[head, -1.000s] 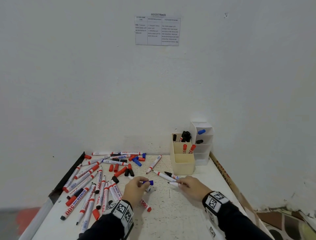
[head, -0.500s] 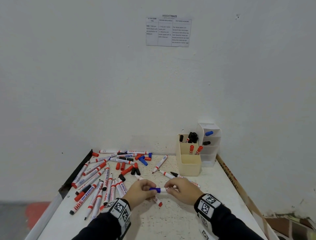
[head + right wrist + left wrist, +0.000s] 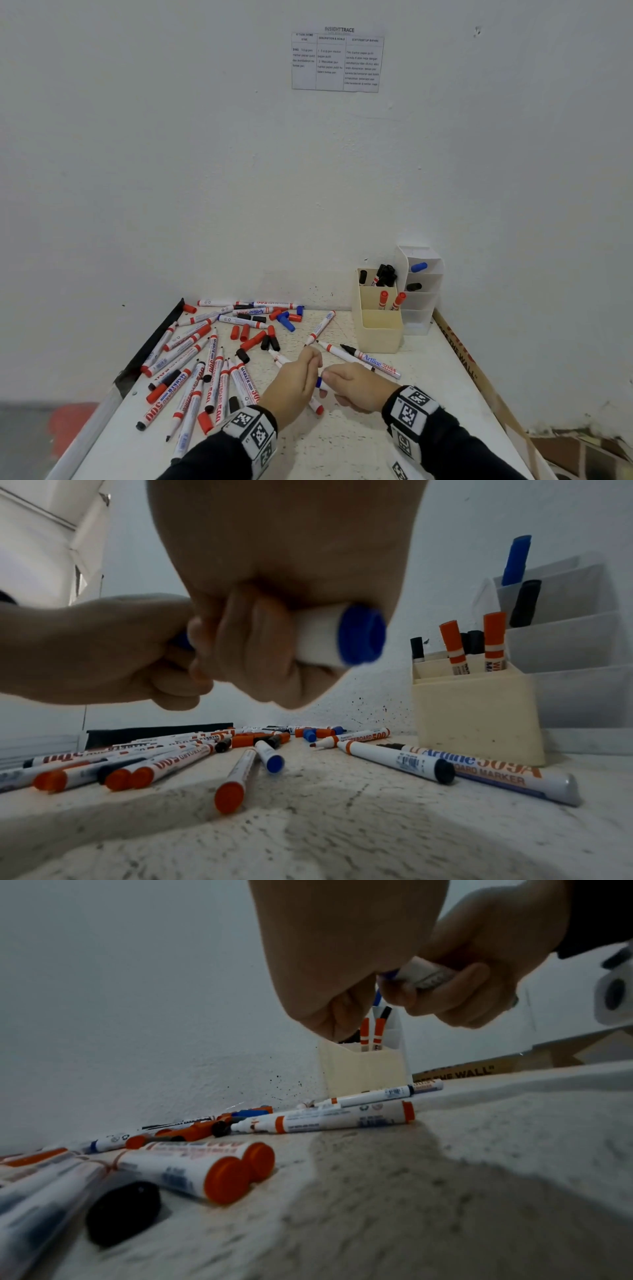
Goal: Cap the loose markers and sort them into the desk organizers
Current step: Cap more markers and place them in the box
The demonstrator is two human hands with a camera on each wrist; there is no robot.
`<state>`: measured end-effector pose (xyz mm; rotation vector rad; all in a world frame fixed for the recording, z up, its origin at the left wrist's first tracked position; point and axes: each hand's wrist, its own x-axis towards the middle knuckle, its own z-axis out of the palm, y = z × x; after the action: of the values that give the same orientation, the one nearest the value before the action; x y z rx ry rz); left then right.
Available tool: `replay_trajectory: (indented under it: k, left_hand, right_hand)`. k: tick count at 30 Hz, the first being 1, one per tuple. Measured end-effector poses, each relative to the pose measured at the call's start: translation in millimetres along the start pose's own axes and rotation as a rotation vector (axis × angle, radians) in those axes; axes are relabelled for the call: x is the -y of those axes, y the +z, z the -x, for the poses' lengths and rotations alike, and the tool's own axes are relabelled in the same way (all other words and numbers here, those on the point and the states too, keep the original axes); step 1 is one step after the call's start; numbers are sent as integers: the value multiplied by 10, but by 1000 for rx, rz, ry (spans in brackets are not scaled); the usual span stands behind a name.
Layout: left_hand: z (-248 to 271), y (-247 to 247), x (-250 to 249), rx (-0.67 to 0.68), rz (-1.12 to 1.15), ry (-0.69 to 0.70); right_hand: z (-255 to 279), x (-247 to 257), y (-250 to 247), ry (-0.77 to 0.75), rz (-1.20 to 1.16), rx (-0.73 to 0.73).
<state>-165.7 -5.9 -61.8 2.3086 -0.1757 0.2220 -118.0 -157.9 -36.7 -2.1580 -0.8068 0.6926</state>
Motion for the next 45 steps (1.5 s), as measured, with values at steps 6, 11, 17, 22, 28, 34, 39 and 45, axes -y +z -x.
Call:
replay_trajectory:
  k: [6, 11, 17, 22, 28, 34, 39, 45]
  left_hand:
    - [-182, 49, 7, -116, 52, -241]
    - [-209, -10, 184, 133, -216, -535]
    - [-169, 43, 331, 251, -261, -555]
    - [-157, 53, 295, 216, -222, -543]
    - [-147, 78, 305, 167, -146, -542]
    - [-164, 32, 341, 58, -88, -675]
    - [-151, -211, 430, -95, 5, -728]
    - [-6, -758, 663, -213, 118, -738]
  right_hand:
    - [-109, -123, -161, -46, 177, -311]
    - [-72, -167, -591, -103, 21, -817]
    - [-180, -321, -924, -89, 112, -981]
    - [-270, -558, -843, -47, 257, -900]
    - [-326, -648, -707, -1, 270, -887]
    - [-382, -447, -497, -182, 344, -1108]
    - [-591, -164, -215, -205, 246, -713]
    - [-1174, 181, 168, -71, 395, -191]
